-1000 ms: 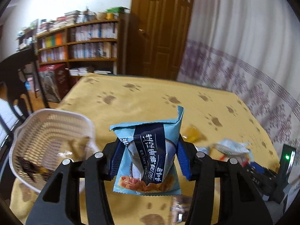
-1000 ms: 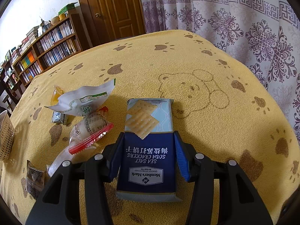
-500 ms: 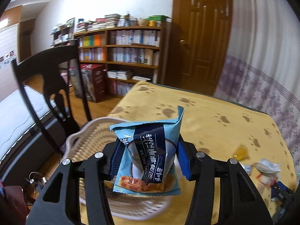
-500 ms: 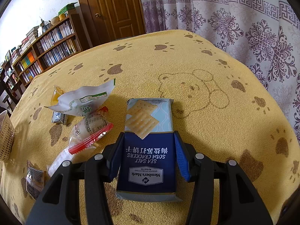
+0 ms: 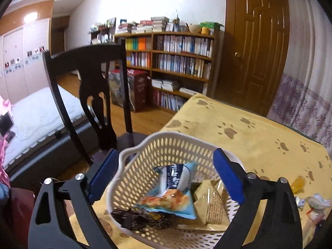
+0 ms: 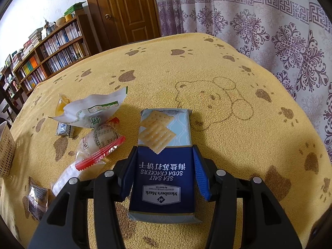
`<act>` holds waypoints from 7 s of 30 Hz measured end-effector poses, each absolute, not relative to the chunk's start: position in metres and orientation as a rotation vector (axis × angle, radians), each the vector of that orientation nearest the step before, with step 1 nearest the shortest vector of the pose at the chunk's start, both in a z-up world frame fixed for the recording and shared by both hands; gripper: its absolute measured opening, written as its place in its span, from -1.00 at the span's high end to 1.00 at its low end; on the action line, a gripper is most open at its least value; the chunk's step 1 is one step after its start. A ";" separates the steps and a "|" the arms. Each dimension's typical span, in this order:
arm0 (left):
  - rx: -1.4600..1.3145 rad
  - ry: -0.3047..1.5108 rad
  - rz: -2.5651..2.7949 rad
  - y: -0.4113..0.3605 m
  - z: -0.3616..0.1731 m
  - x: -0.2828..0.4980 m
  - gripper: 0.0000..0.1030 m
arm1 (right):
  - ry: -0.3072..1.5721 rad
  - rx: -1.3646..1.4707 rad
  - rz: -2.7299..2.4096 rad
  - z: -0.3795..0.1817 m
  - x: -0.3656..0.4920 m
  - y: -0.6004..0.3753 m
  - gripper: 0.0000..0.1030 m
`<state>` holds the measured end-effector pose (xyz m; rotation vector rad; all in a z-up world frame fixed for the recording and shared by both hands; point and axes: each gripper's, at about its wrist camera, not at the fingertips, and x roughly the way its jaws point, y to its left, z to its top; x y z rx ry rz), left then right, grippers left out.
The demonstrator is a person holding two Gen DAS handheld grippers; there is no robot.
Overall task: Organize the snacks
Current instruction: 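Lower the blue chip bag into the white basket and open the left gripper, then carry the cracker box to the white basket and release it with the right gripper, then grasp the white snack bag with the right gripper, then grasp the yellow jelly cup with the left gripper while the right gripper holds the white bag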
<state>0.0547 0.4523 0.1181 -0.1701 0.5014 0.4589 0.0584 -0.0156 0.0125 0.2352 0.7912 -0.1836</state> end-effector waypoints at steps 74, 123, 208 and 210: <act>-0.306 0.344 0.660 0.524 0.137 -0.003 -0.89 | 0.720 0.146 0.584 0.112 0.099 0.348 -0.08; -0.279 0.356 0.564 0.497 0.141 0.002 -0.93 | 0.653 0.020 0.417 0.101 0.054 0.264 -0.08; 0.081 0.723 -0.220 0.203 0.067 0.147 -0.92 | 0.710 0.293 -0.076 0.025 0.076 -0.030 0.30; 0.091 0.748 -0.242 0.197 0.060 0.155 -0.84 | 0.716 0.297 -0.075 0.023 0.077 -0.030 0.30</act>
